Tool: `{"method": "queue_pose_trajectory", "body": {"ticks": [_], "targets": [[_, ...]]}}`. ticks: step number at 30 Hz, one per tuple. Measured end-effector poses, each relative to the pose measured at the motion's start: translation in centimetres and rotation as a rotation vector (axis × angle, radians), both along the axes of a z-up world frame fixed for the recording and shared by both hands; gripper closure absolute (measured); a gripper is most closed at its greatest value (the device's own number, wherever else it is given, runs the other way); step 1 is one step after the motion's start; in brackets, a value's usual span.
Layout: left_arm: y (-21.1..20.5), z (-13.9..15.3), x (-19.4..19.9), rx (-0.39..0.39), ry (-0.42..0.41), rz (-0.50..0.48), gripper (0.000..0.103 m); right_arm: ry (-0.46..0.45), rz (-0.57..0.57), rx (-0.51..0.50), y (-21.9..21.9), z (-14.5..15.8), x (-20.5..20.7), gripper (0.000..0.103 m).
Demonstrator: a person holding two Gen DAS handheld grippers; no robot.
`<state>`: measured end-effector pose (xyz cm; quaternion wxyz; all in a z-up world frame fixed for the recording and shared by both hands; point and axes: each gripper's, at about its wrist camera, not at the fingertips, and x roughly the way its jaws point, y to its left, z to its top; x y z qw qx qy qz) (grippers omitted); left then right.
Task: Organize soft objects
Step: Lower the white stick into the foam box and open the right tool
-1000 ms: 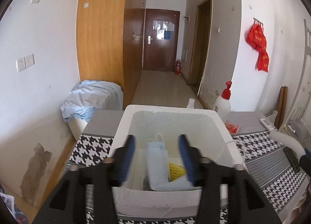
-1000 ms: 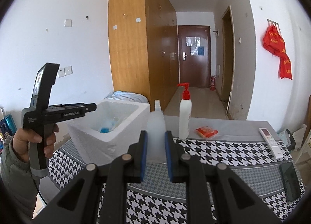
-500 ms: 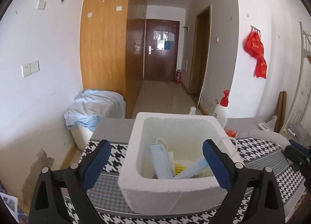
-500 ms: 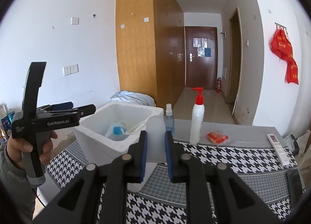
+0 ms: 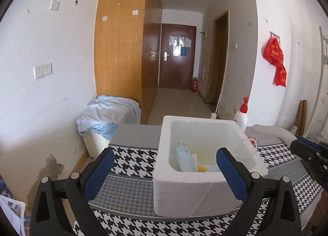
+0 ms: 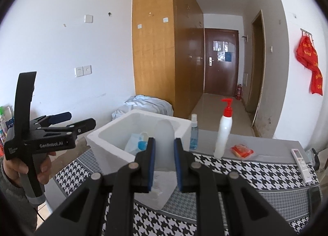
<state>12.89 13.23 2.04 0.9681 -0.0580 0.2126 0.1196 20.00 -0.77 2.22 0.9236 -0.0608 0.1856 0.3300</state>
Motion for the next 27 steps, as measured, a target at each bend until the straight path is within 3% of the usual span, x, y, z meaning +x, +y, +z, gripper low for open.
{"method": "queue_pose_trajectory", "body": {"ticks": [27], "targets": [[1.5, -1.9, -3.1, 0.012, -0.006, -0.002, 0.003, 0.029, 0.040, -0.045, 5.0, -0.6, 1.3, 0.082]]}}
